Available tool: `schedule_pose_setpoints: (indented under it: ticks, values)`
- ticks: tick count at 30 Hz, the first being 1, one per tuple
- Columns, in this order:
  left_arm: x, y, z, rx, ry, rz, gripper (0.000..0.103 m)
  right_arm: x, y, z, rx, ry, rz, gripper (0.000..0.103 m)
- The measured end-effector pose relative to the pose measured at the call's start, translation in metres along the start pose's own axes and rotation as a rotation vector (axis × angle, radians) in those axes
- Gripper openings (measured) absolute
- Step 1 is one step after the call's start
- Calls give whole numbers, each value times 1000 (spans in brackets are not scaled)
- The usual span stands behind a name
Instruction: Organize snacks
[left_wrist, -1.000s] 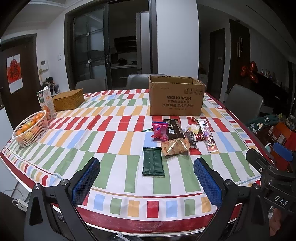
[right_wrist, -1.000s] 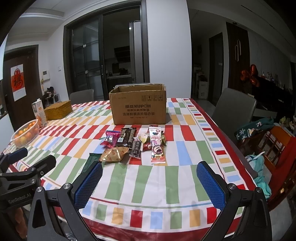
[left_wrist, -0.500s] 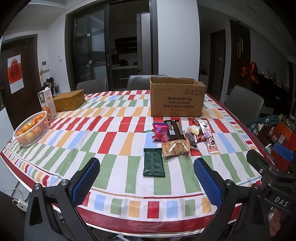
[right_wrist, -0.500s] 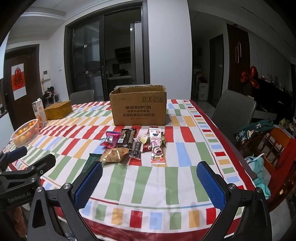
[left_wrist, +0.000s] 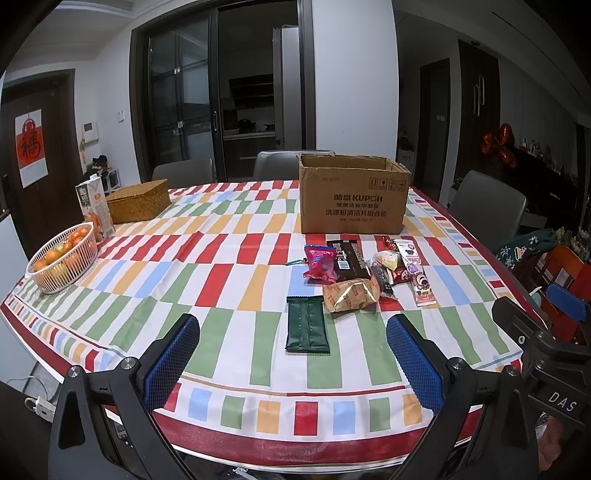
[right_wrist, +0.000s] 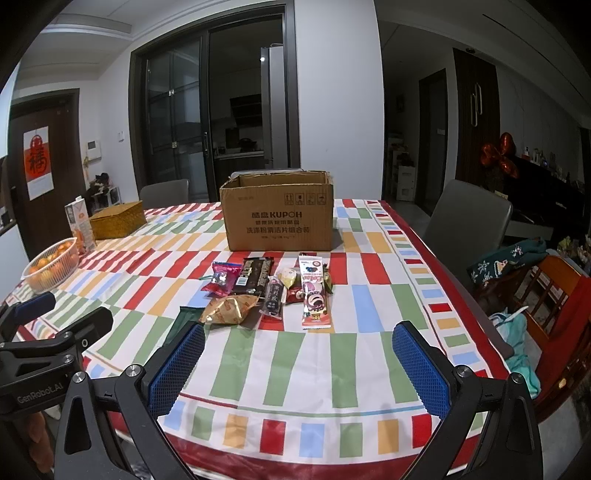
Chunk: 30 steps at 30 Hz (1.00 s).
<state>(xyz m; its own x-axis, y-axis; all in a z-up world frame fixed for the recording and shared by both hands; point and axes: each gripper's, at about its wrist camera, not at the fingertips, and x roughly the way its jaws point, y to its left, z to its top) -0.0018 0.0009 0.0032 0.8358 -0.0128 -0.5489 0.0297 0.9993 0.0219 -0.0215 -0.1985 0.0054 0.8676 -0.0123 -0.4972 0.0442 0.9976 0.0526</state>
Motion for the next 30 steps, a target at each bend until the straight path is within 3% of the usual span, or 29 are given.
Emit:
schedule_pose_setpoints:
  ticks: [30]
  values:
    - [2, -2, -2, 1, 2, -4, 103, 1, 3, 0, -3, 5, 2, 103]
